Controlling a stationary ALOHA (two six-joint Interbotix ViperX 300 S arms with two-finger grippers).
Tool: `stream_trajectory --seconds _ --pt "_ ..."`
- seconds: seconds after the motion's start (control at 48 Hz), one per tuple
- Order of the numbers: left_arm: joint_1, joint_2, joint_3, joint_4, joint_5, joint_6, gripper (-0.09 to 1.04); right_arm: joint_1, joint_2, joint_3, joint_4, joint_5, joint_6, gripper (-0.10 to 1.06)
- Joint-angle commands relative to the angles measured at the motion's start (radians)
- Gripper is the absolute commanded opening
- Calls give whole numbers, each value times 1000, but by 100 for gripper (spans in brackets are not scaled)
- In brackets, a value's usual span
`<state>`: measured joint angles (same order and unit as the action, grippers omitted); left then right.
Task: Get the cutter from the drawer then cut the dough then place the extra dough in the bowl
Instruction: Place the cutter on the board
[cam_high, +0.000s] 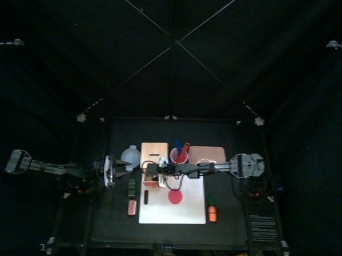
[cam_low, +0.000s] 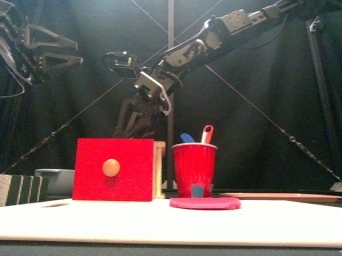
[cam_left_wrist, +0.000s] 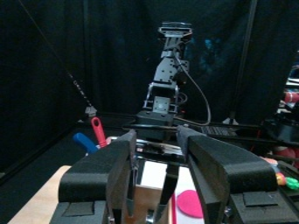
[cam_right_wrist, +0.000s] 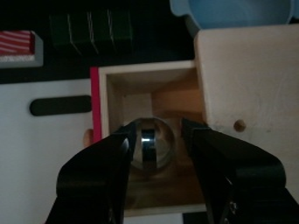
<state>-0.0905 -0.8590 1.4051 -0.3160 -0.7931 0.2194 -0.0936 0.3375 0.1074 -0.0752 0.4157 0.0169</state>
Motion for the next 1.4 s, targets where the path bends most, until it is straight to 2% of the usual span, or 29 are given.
stream_trajectory --seconds 0.021,0.354,0.625,0.771,1.188,1.396 --pt "3 3 -15 -11 -3 0 80 -3 -43 -20 3 31 -2 82" --pt "9 3 -15 -18 -3 0 80 -5 -29 -15 -3 41 -3 80" --pt "18 5 -17 -20 -3 0 80 -6 -17 -14 -5 43 -3 64" --pt "20 3 -15 -29 -3 0 80 -6 -11 -17 -5 43 -3 59" --pt "37 3 -15 -41 -3 0 80 3 -21 -49 -5 49 -2 58" --pt "49 3 -15 -41 -3 0 80 5 -63 -106 -5 137 -2 58"
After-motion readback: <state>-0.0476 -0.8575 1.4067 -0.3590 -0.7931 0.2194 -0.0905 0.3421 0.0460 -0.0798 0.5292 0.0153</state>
